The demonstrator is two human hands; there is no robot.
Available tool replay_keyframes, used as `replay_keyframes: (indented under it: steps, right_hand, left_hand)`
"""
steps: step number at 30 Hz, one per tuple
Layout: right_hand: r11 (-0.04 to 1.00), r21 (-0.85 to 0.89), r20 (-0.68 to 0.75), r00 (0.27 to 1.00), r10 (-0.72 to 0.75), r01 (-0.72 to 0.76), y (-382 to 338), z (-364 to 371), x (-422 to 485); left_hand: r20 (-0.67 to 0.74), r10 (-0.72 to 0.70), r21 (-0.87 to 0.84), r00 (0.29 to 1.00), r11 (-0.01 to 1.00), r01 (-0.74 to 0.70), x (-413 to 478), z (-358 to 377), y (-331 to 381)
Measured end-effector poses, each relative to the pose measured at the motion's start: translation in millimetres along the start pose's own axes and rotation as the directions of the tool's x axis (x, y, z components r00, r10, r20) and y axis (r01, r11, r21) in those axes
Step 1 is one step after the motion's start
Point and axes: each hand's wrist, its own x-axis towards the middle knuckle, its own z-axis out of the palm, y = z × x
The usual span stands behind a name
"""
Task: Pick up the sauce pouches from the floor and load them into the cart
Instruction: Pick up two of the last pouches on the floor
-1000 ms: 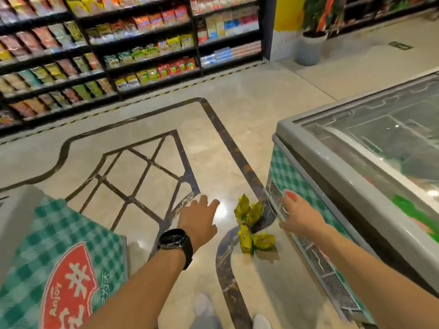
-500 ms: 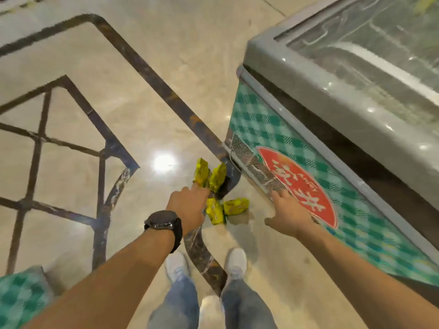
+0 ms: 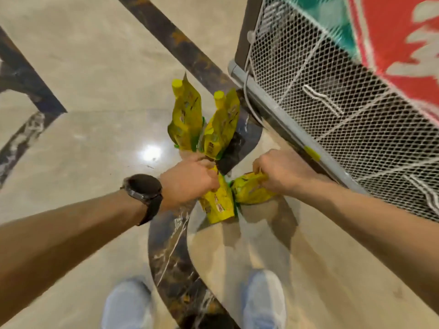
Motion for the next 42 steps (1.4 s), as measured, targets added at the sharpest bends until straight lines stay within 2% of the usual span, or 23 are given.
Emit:
replay_keyframes:
  steps: [2,3,8,11,16,18,20,23,25,28,30,31,32,34,35,37,38,39,40,41,42]
  right_hand:
    - [1.000,-0.020,-0.064,0.998,-0.011,0.010,2.2,7.3,14.2]
    - [0.999,-0.031,-0.052,0.998,-0.026,0.025,2.9,7.0,19.1]
    - [0.979,-0.176,0.113,0.990,-0.084,0.103,-6.7,-1.7,22.2]
    - [0.985,-0.146,0.098,0.992,-0.076,0.090,-3.3,-4.4,14.8]
    - [0.979,-0.166,-0.020,0.993,-0.120,0.115,6.1,6.2,12.8]
    - [0.969,-0.211,0.009,0.991,-0.130,0.129,2.6,5.9,15.3]
    - [0.950,-0.265,0.047,0.986,-0.159,0.166,-1.7,-0.3,18.7]
    - [0.892,-0.389,0.013,0.969,-0.245,0.231,-15.0,-16.3,23.2]
    - [0.871,-0.407,-0.001,0.953,-0.302,0.275,-24.4,-23.0,24.1]
    - [0.788,-0.457,-0.057,0.871,-0.489,0.412,-27.4,-13.1,21.3]
    - [0.799,-0.371,-0.132,0.824,-0.550,0.474,-20.3,-1.9,16.9]
    - [0.827,-0.285,-0.130,0.835,-0.534,0.485,-15.4,-1.5,14.9]
    - [0.863,-0.183,-0.125,0.859,-0.496,0.471,-10.3,-2.8,12.9]
    - [0.926,0.148,-0.103,0.937,-0.334,0.346,-3.7,-9.4,4.5]
    - [0.906,0.316,-0.176,0.956,-0.236,0.282,-3.6,-11.2,0.4]
    - [0.790,0.599,-0.293,0.954,0.067,0.129,-10.3,-6.2,-3.6]
    - [0.672,0.740,-0.226,0.949,0.222,0.018,-17.5,-1.7,-2.9]
    - [0.496,0.864,-0.083,0.944,0.318,-0.091,-26.5,2.0,-0.8]
    - [0.334,0.924,0.059,0.933,0.355,-0.185,-35.7,7.7,2.9]
    - [0.288,0.931,0.110,0.926,0.362,-0.223,-44.0,13.2,6.6]
    - [0.389,0.897,0.061,0.929,0.364,-0.211,-49.3,16.8,9.9]
  left_hand:
    - [-0.040,0.067,-0.015,0.997,0.998,-0.068,7.7,10.9,-8.4]
    - [-0.042,0.099,-0.008,0.994,0.995,-0.099,10.4,10.3,-11.1]
    - [-0.030,0.149,-0.009,0.988,0.989,-0.149,8.4,-26.1,-15.7]
    - [0.146,-0.010,-0.070,0.989,0.997,0.020,1.4,-49.1,-33.2]
    - [0.264,-0.221,-0.228,0.939,0.932,0.283,-25.0,-34.9,-66.0]
    - [0.214,-0.303,-0.447,0.929,0.815,0.369,-42.4,-16.8,-76.1]
    - [0.153,-0.400,-0.577,0.904,0.706,0.410,-56.1,-4.3,-81.4]
    - [0.140,-0.454,-0.584,0.880,0.680,0.443,-62.6,8.1,-79.7]
    - [0.146,-0.455,-0.586,0.878,0.675,0.448,-63.0,12.9,-75.8]
    - [0.162,-0.475,-0.663,0.865,0.597,0.452,-67.1,18.7,-75.0]
    - [0.183,-0.506,-0.731,0.843,0.503,0.461,-70.6,22.9,-75.5]
    - [0.193,-0.520,-0.762,0.832,0.455,0.461,-71.7,25.6,-75.5]
    - [0.202,-0.534,-0.790,0.821,0.406,0.459,-72.5,29.2,-75.9]
    - [0.233,-0.558,-0.836,0.797,0.303,0.457,-72.8,35.9,-76.8]
    - [0.243,-0.569,-0.855,0.786,0.257,0.451,-72.9,40.0,-77.0]
    - [0.259,-0.590,-0.888,0.765,0.166,0.429,-72.4,49.2,-75.0]
    - [0.269,-0.600,-0.904,0.753,0.113,0.413,-71.8,52.6,-72.4]
    - [0.284,-0.603,-0.917,0.746,0.055,0.394,-71.0,55.1,-69.2]
    - [0.297,-0.600,-0.928,0.743,0.003,0.374,-69.9,56.9,-66.0]
    - [0.298,-0.596,-0.935,0.745,-0.025,0.354,-69.0,58.1,-63.6]
    - [0.294,-0.596,-0.940,0.748,-0.036,0.340,-68.4,59.6,-62.3]
